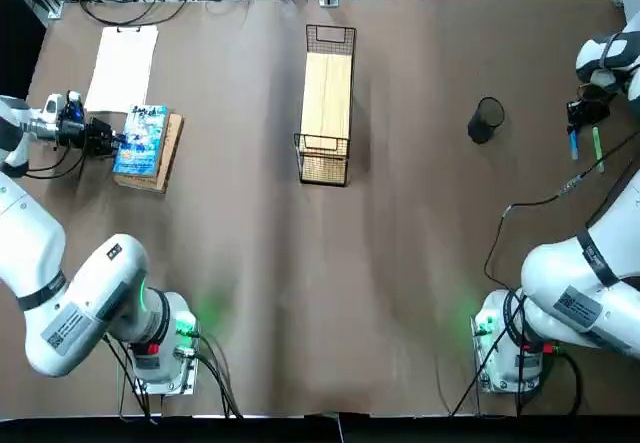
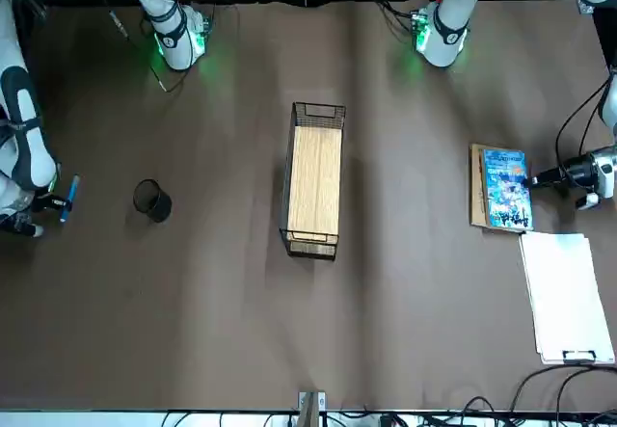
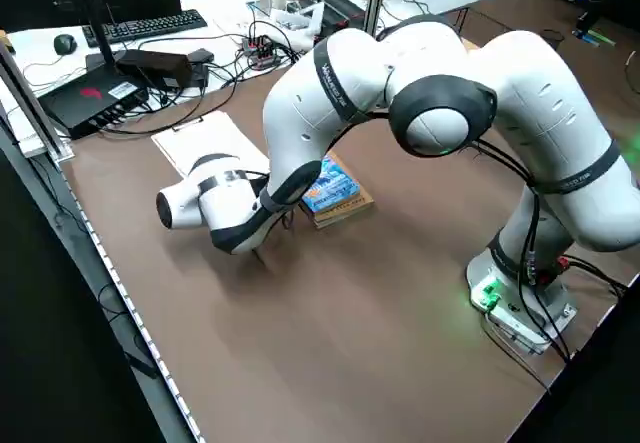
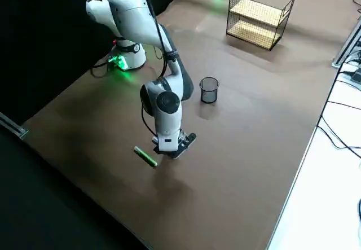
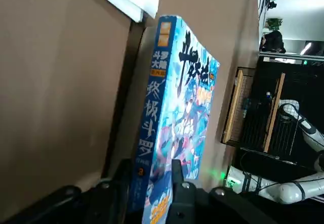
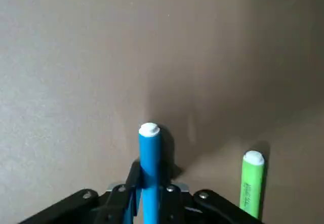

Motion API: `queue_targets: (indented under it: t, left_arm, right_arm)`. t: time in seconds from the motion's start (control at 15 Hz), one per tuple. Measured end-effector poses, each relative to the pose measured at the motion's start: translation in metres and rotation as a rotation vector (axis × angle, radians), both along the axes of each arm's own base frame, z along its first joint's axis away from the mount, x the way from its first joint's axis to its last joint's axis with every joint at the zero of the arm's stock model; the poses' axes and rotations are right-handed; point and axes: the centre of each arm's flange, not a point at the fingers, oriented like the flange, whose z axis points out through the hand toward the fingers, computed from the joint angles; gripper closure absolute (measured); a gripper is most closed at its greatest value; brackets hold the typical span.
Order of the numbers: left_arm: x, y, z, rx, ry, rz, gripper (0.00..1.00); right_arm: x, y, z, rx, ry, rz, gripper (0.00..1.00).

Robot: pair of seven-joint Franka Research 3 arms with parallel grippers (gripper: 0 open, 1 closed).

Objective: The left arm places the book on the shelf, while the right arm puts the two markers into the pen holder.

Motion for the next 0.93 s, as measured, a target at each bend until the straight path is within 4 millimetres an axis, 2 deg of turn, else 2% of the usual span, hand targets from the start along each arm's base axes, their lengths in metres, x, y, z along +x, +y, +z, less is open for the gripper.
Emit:
queue_targets:
  t: [0.13, 0.2, 0.4, 0.53, 0.6, 0.73, 0.93]
  left_arm:
    - [0.000, 0.000, 0.000, 0.000, 0.000, 0.000, 0.64]
    - [0.000, 0.000, 0.000, 0.001, -0.001, 0.000, 0.74]
    - [0.001, 0.001, 0.002, -0.004, -0.003, -0.004, 0.80]
    - [0.002, 0.001, 0.003, -0.005, -0.004, -0.005, 0.80]
    - [0.002, 0.001, 0.003, -0.006, -0.005, -0.006, 0.80]
    - [0.003, 0.001, 0.006, -0.008, -0.006, -0.005, 0.80]
    - [0.018, -0.003, 0.037, -0.044, 0.044, 0.009, 0.80]
  right_arm:
    - [-0.001, -0.002, 0.000, 0.008, 0.001, 0.057, 0.82]
    - [-0.001, -0.003, 0.001, 0.013, 0.001, 0.098, 0.82]
    - [0.004, -0.002, 0.006, 0.027, -0.003, 0.224, 0.82]
    - [0.015, 0.008, 0.015, 0.048, -0.010, 0.325, 0.82]
    - [0.031, 0.023, 0.037, 0.058, -0.034, 0.415, 0.82]
    - [0.042, 0.036, 0.069, 0.072, -0.051, 0.486, 0.82]
    - [0.051, 0.057, 0.107, 0.152, -0.037, 0.514, 0.82]
